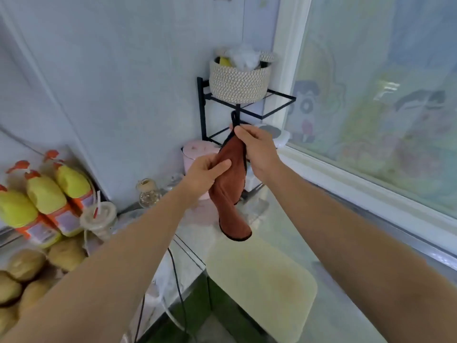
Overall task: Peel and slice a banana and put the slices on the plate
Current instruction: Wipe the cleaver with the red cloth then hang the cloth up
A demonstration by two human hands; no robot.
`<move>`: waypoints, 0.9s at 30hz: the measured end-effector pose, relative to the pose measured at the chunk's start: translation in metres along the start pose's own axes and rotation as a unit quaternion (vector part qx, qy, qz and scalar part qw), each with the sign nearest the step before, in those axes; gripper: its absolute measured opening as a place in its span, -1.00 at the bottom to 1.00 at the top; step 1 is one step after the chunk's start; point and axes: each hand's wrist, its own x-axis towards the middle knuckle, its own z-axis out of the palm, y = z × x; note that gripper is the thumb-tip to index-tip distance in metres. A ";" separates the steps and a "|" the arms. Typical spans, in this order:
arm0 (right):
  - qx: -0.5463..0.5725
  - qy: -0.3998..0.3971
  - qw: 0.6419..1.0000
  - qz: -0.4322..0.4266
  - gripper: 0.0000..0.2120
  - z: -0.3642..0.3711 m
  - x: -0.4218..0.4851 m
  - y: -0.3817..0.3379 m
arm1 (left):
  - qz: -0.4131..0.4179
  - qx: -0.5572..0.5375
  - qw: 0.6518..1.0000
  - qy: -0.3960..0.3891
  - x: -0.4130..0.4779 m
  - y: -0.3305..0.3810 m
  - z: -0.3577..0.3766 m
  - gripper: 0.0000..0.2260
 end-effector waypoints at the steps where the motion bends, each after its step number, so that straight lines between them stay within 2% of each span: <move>1: 0.005 -0.008 1.000 -0.008 -0.89 0.012 0.014 -0.005 | 0.011 -0.009 1.000 0.009 0.010 0.006 -0.012 -0.82; 5: 0.040 -0.010 0.999 -0.031 -0.85 0.061 0.068 -0.031 | 0.051 -0.009 0.997 0.065 0.046 0.041 -0.061 -0.87; 9: 0.098 -0.009 0.994 -0.055 -0.81 0.109 0.114 -0.069 | 0.091 0.000 0.989 0.117 0.077 0.086 -0.105 -0.78; 15: 0.085 -0.021 0.989 -0.118 -0.82 0.159 0.170 -0.127 | 0.157 0.016 0.969 0.191 0.111 0.154 -0.158 -0.83; 17: 0.097 -0.033 0.985 -0.137 -0.85 0.175 0.182 -0.143 | 0.195 0.043 0.953 0.229 0.118 0.167 -0.172 -0.86; 22: 0.101 -0.068 0.978 -0.168 -0.88 0.214 0.201 -0.173 | 0.299 0.152 0.887 0.317 0.129 0.191 -0.205 -0.80; 27: 0.079 -0.073 0.974 -0.198 -0.83 0.246 0.219 -0.197 | 0.326 0.199 0.855 0.350 0.134 0.215 -0.232 -0.84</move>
